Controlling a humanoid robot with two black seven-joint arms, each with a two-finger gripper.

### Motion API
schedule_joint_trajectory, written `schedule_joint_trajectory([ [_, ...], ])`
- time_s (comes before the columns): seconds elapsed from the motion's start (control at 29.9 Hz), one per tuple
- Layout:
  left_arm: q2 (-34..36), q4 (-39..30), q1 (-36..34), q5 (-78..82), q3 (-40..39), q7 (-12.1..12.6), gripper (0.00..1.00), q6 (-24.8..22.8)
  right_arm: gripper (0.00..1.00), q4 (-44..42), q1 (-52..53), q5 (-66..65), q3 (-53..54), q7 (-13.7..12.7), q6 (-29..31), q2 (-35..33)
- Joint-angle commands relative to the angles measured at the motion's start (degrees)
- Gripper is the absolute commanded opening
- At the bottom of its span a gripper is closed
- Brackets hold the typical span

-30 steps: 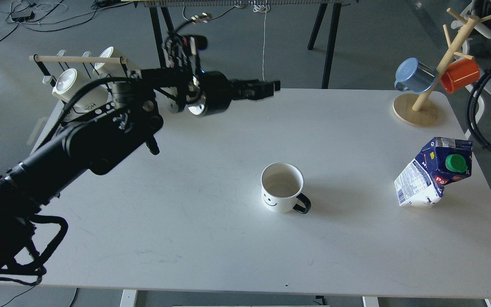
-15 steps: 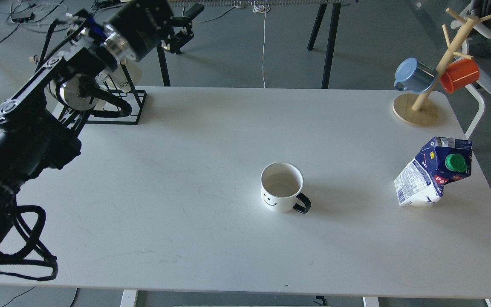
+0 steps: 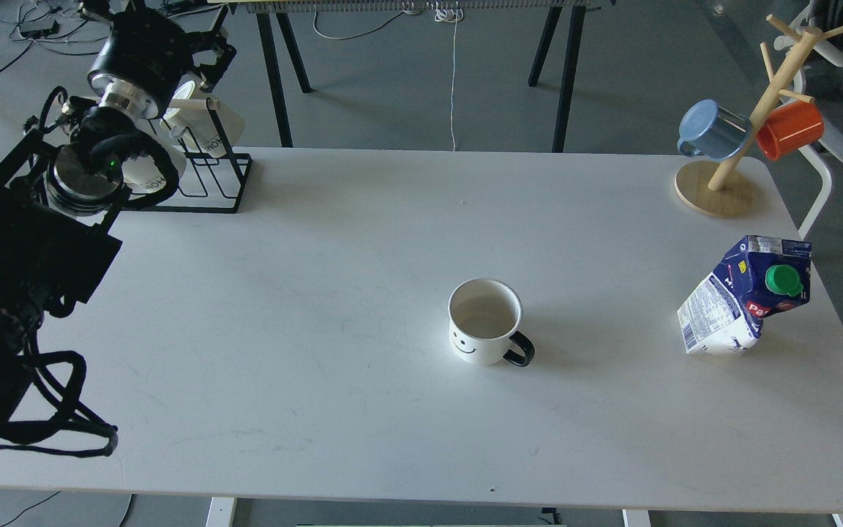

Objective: Place cup and milk with both arms
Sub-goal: 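Reach the right gripper to the milk carton and grasp it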

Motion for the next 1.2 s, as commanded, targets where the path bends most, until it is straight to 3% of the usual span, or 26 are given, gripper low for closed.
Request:
schedule_joint_trajectory([
  [0.0, -0.9, 0.2, 0.0, -0.1, 0.0, 0.0, 0.99, 0.0, 0.99, 0.0, -1.0, -2.1, -2.0, 0.1, 0.0, 3.9],
  [0.4, -1.1, 0.3, 0.0, 0.1, 0.7, -0.2, 0.99, 0.0, 0.97, 0.0, 0.2, -11.4, -2.5, 0.1, 0.0, 17.9],
  [0.97, -0.5, 0.2, -0.2, 0.1, 0.9, -0.1, 0.99, 0.0, 0.94, 1.6, 5.7, -16.4, -2.6, 0.2, 0.0, 20.3],
  [1.07, -0.4, 0.2, -0.4, 0.3, 0.9, -0.1, 0.99, 0.0, 0.9, 1.6, 6.4, -16.5, -2.5, 0.1, 0.0, 22.5],
  [1.17, -0.4, 0.2, -0.6, 0.3, 0.9, -0.1, 0.99, 0.0, 0.76, 1.6, 6.7, -16.6, -2.4, 0.1, 0.0, 22.8],
])
